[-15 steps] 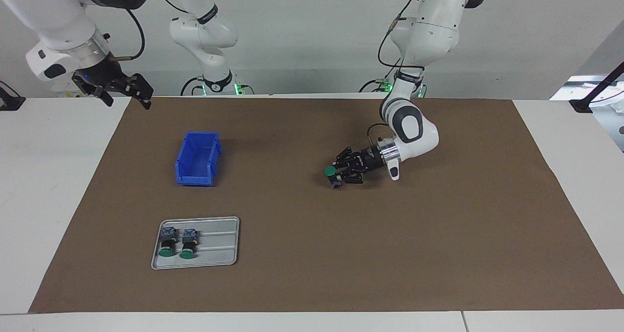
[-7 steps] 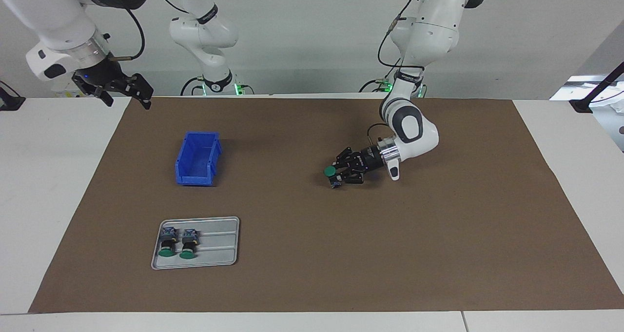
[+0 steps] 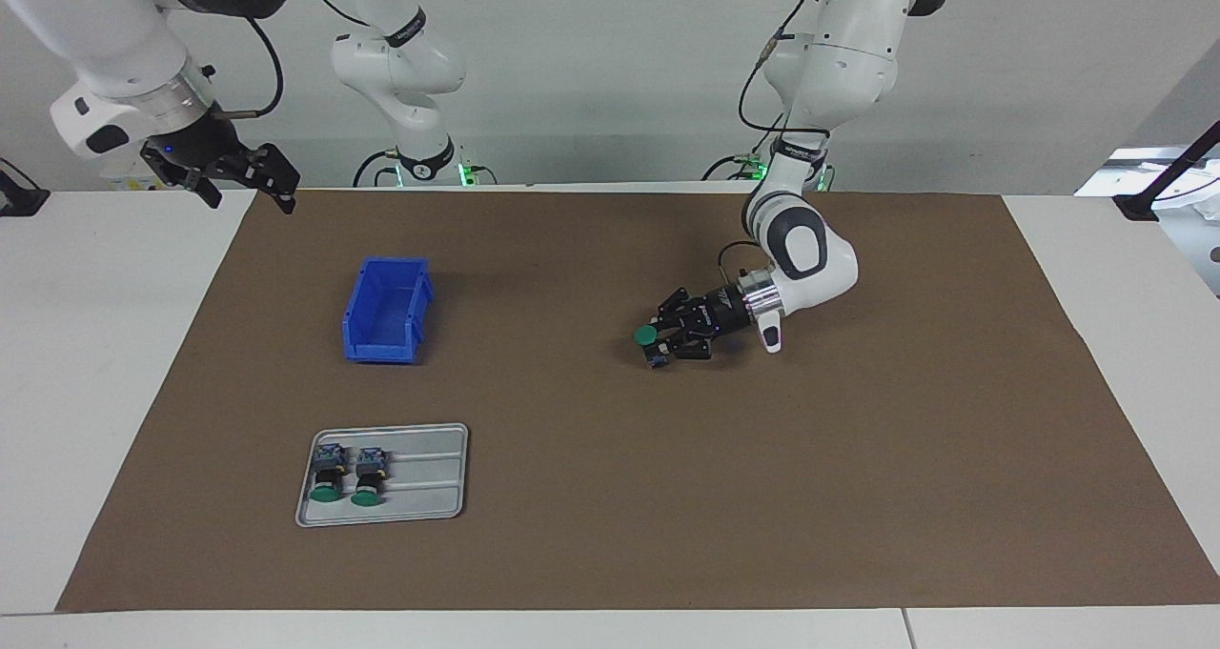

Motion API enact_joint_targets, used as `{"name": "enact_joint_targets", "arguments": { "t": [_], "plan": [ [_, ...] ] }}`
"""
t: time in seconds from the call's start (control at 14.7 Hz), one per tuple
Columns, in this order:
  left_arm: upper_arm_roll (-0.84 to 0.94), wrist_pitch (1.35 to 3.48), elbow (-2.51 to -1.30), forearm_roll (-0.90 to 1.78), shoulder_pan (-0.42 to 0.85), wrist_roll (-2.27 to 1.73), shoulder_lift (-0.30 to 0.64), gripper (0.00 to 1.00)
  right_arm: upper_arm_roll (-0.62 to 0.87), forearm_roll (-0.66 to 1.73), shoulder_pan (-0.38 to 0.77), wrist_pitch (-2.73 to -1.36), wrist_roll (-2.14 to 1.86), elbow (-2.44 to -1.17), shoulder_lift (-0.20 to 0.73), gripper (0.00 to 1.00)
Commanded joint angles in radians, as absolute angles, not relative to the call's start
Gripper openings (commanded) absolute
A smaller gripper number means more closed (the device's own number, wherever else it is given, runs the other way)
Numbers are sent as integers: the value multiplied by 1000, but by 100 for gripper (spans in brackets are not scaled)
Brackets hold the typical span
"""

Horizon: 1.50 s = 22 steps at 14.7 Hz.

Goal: Place and press button with both arms

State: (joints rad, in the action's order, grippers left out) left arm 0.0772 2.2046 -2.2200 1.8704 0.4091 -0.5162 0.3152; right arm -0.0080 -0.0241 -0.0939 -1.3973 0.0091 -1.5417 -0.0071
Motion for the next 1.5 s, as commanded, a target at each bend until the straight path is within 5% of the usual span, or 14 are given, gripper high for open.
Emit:
{"name": "enact_joint_targets", "arguments": {
  "t": [0.0,0.88,1.43],
  "plan": [
    [72,2244,-2237,1890,420,-502,301,100,-8,-23,-97,-1411,-15,-1571,-32,100],
    [71,2315,-2237,1879,423,-526,255,100,-8,-23,-97,-1411,-15,-1571,-32,100],
    [71,2384,-2299,1850,440,-581,128,100,-8,-23,-97,-1411,-15,-1571,-32,100]
  ]
}}
